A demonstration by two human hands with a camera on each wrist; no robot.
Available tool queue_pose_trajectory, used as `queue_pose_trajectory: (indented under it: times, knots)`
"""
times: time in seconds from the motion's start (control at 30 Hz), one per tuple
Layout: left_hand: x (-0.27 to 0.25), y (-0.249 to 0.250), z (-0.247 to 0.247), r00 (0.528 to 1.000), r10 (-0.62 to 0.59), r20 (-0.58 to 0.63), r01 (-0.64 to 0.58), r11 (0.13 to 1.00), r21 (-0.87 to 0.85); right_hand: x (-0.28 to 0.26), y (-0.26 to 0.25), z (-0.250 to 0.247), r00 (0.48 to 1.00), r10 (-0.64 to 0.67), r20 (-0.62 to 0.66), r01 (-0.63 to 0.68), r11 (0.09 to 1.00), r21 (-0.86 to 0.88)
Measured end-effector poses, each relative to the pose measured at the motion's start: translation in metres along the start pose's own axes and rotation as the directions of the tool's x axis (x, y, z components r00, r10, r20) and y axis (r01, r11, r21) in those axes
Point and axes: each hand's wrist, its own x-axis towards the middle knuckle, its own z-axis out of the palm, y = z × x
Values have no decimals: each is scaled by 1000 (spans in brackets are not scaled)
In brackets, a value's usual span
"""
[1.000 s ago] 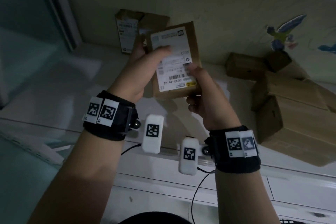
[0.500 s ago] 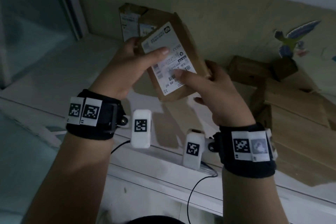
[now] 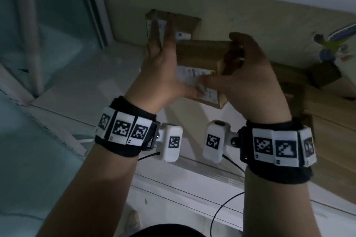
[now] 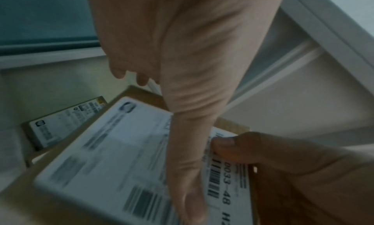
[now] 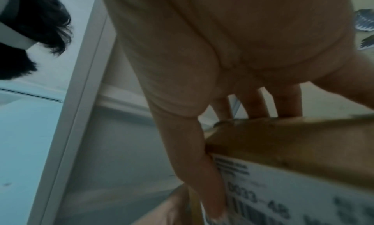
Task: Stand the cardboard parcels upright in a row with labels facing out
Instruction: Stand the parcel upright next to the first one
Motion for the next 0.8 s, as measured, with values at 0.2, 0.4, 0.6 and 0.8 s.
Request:
queue_pose_trajectory:
  times: [0.2,0.4,0.6,0.8]
  knots:
    - [10,-9,9,961,228,153,-226,974,-33,-5,-10,17,987,-74,141,69,997,42]
    - [9,-19,11,998,-28,50,39,973,-229,-6,-11,19,998,68,4,-64,917,393]
    - [16,-15,7,984,-150,92,175,873,-455,-6,5,26,928,353,118,-358,765,535]
    - [26,-17,7,970,-102,223,200,856,-477,3,20,23,926,355,130,-370,779,506]
